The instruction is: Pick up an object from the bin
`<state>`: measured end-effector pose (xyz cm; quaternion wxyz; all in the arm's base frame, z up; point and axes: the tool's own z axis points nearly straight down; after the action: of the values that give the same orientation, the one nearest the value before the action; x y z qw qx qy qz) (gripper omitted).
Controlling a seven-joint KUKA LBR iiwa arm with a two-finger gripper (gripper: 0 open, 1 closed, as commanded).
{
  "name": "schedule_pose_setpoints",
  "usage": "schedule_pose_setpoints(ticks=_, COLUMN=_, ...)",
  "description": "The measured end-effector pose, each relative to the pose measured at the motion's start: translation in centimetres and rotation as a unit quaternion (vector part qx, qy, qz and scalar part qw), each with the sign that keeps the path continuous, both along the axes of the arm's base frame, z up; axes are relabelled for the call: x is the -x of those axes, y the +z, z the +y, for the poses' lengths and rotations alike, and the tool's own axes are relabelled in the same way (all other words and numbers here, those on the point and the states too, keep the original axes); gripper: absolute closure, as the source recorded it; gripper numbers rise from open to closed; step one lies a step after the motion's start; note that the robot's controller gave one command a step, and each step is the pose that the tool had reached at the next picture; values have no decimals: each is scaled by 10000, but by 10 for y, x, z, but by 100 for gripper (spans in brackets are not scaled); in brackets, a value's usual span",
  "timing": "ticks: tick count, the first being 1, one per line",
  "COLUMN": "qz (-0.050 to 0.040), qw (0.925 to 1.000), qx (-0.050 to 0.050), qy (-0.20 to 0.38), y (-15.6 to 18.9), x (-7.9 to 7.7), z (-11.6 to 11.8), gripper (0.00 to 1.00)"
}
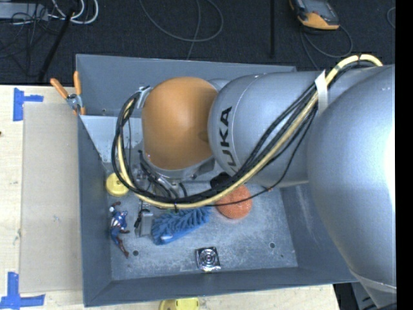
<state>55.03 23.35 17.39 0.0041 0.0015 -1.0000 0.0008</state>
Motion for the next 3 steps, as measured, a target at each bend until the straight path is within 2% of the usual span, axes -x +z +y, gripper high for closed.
schedule_pose_setpoints(ticks=1, qz=-36, qw=10000, qx=-8, qy=-22, y=5, x=-2, z=-1, gripper=0)
schedule_pose_setpoints(ticks=2, qz=-40, qw=9998, qx=-17, qy=211, y=-8, x=-26, z=-51, gripper=0)
schedule_pose_setpoints(ticks=3, qz=-49, qw=9997, qx=-12, qy=240, y=-12, x=-34, z=-67, gripper=0)
